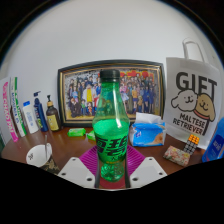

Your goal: Pour water

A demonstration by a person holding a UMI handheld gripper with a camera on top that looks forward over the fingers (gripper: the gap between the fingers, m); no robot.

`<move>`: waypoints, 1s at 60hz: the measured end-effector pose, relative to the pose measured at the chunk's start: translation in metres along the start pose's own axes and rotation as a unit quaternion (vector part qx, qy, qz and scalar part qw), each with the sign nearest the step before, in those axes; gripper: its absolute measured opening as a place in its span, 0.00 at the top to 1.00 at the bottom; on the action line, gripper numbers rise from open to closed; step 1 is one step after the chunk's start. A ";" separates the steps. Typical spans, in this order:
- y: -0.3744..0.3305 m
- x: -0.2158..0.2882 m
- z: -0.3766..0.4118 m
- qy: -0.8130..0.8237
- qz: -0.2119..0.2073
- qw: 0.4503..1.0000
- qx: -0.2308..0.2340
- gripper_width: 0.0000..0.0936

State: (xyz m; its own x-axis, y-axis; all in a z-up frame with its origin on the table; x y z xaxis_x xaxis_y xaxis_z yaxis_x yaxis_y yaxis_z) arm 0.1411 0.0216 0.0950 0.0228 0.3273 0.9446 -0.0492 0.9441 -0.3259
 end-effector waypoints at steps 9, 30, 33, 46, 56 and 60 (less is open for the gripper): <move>-0.003 -0.001 0.000 0.000 -0.008 1.000 -0.003 0.56; -0.046 0.003 0.003 0.032 0.059 0.997 -0.048 0.08; -0.063 0.008 0.009 0.029 0.065 0.996 -0.059 0.09; -0.172 0.040 0.062 0.026 0.093 0.992 -0.077 0.09; -0.262 0.055 0.108 0.028 0.113 0.989 -0.096 0.09; -0.289 0.058 0.120 0.026 0.117 0.988 -0.102 0.09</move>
State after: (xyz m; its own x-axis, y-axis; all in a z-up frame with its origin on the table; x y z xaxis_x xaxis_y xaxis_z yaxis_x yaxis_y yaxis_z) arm 0.0369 -0.2371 0.2483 0.0853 0.5346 0.8408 0.1430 0.8286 -0.5413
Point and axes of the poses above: the point between the fingertips, and its own axes, seen from behind it with the camera up: z to the left, x up, y forward, the way the camera looks, the point moved 6 cm from there along -y, backward, against the way the camera looks, and after that the axes turned 2 degrees about -x, right-handed, at the moved point
